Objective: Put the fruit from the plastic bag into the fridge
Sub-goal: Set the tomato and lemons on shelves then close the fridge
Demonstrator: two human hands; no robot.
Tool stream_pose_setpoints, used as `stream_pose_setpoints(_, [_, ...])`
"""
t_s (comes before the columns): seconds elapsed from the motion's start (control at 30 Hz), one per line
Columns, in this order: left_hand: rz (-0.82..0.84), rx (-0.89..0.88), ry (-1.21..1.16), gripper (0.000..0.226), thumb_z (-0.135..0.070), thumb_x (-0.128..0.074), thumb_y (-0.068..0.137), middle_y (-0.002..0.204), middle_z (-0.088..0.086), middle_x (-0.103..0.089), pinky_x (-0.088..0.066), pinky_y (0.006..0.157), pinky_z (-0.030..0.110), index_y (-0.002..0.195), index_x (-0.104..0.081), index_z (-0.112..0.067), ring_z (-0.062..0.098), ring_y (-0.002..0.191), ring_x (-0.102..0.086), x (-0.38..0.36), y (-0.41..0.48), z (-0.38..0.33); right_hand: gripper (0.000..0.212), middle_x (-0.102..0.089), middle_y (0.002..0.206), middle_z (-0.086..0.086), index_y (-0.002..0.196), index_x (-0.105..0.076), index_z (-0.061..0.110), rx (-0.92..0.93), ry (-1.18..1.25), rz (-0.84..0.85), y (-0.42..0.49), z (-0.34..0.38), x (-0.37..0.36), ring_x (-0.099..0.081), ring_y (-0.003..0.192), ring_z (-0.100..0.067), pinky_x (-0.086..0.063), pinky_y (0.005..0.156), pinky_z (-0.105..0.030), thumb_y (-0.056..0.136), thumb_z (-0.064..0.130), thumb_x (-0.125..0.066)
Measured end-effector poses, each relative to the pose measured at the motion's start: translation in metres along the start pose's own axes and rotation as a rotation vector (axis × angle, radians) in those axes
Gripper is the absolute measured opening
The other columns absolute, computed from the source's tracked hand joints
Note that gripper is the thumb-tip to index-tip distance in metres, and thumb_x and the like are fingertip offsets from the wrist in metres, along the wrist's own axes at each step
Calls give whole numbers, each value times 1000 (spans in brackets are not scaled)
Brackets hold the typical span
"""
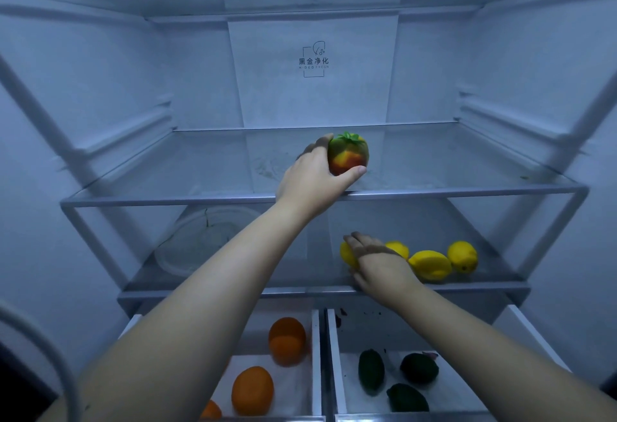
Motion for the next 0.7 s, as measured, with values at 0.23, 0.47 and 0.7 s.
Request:
stream_pose_setpoints(0.23, [-4,-8,1,85,-62,-57,80,140,1,-45,-41,93,37,146,-24,-21,20,130,-40,2,-3,-1,55,-45,141,-13,138,-40,9,17,-82,-100,-19,7,10,-45,127,-30,-45,95,-37,87,25,-56])
stream_pose_setpoints(0.47, [-55,-87,-53,88,-60,-57,81,148,2,-33,-32,105,39,148,-17,-21,19,138,-27,4,-7,0,56,-58,123,-14,124,-54,5,27,-62,-224,-49,18,26,-58,112,-30,-54,85,-40,74,22,-73])
stream_pose_setpoints(0.7, [-173,-349,-20,79,-58,-48,85,150,3,-34,-23,112,36,147,-27,-13,20,140,-26,7,-56,-2,55,-51,135,-12,130,-50,6,-29,-21,-239,-87,29,20,-48,126,-28,-45,97,-37,81,23,-67])
Point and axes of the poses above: each hand's wrist, its own y-axis towards the middle knuckle, its own x-axis out of the back of the hand, z = x × y, the point moved 7 cm from there along y, towards the middle knuckle
